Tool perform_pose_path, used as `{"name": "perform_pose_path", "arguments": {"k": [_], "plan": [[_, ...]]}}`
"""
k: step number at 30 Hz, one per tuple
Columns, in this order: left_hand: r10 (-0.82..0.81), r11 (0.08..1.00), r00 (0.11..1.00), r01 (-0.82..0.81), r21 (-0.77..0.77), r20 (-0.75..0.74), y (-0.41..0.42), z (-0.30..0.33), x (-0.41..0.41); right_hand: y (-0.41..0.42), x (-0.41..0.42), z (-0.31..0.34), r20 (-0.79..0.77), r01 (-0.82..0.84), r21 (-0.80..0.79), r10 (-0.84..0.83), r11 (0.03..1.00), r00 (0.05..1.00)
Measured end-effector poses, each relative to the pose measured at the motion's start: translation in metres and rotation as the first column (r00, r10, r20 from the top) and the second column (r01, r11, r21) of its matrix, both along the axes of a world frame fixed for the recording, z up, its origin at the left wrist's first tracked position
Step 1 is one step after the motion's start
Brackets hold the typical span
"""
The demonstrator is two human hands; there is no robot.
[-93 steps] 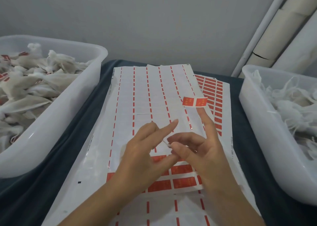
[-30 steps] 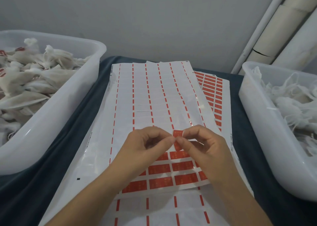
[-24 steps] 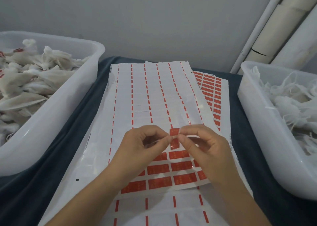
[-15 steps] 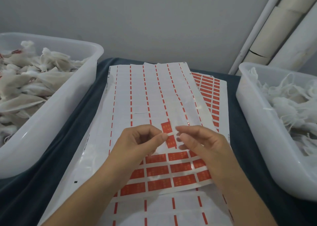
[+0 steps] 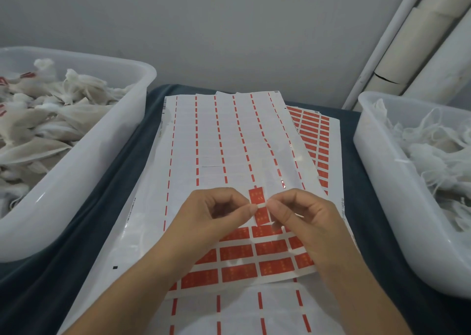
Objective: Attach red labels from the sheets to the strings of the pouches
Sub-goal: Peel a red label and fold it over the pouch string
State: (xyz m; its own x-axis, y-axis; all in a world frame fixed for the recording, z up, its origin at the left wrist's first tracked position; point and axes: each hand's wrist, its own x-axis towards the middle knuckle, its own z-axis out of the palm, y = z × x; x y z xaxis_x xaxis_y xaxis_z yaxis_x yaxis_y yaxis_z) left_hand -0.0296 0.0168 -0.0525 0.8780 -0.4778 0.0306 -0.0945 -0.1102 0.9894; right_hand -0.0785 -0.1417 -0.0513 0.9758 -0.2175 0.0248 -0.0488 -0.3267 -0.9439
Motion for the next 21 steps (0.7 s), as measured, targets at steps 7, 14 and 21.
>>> {"name": "perform_pose_path", "arguments": {"k": [7, 14, 21], "plan": [[-0.003, 1.0, 1.0, 0.002, 0.01, 0.03, 0.0011, -0.0005, 0.0012, -0.0027, 0.0, 0.0007, -0.04, 0.017, 0.071, -0.014, 0.997, 0.999], [-0.01, 1.0, 0.998, 0.009, 0.028, 0.054, 0.0005, 0.0013, 0.0008, -0.0009, -0.0008, 0.0032, -0.016, 0.037, 0.046, -0.037, 0.998, 0.999], [0.146, 0.966, 0.925, -0.21, 0.153, 0.352, -0.0006, -0.0023, 0.0002, -0.0029, 0.0006, -0.0013, -0.101, 0.096, 0.116, -0.084, 0.989, 0.991]]}}
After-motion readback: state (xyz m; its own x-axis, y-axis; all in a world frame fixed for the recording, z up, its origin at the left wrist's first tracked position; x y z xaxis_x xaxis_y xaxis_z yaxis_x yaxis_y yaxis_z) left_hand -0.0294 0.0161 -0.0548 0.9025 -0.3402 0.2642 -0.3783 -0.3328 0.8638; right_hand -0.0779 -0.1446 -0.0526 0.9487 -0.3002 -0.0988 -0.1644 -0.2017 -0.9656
